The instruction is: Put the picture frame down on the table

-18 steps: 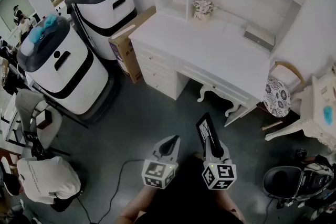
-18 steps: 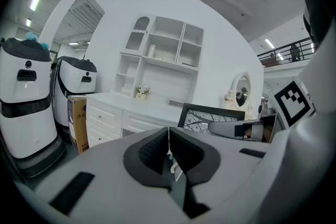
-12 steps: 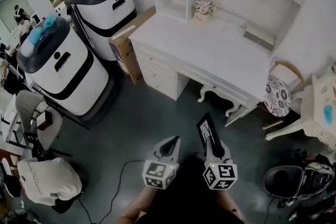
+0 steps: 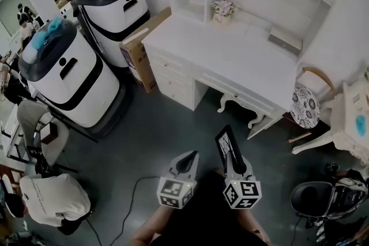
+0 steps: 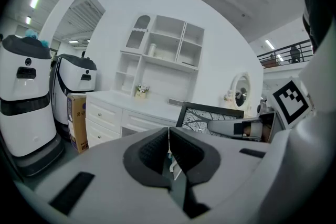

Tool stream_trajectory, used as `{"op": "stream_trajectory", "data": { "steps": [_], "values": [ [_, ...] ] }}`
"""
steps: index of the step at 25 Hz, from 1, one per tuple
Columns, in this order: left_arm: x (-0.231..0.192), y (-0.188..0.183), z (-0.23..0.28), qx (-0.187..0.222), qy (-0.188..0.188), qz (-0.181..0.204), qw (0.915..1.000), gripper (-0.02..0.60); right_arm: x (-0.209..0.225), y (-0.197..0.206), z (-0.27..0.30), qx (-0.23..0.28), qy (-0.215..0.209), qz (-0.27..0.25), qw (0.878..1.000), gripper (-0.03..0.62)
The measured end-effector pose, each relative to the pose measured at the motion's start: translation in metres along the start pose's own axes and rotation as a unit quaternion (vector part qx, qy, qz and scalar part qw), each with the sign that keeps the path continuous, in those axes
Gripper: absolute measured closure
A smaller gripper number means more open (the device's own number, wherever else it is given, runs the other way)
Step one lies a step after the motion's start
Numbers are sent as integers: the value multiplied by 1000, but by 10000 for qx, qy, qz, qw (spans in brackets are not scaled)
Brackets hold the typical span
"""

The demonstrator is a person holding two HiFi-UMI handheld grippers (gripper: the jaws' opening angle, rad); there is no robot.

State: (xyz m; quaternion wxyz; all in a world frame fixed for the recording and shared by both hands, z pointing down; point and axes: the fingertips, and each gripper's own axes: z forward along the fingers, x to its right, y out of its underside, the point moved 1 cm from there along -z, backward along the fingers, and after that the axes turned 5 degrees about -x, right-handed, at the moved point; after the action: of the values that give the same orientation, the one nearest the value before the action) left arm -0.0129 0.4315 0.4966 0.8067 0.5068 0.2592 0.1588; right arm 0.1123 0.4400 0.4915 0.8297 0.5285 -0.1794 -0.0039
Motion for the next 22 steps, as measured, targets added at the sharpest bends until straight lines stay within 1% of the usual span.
{"op": "stream_trajectory", "data": {
  "steps": [7,12,22],
  "values": [
    [0,1,0,16,-3,-1,10000,568,-3,-2,-1,98,-37,20,9999,580],
    [-2,0,5,-7,-22,3,10000,568,-7,-6,3,106,-137,-22,9998,580],
    [-9,-13,34,28,-19,59,10000,568,8,-22,25,103,-139,-30,9998,580]
  ]
}}
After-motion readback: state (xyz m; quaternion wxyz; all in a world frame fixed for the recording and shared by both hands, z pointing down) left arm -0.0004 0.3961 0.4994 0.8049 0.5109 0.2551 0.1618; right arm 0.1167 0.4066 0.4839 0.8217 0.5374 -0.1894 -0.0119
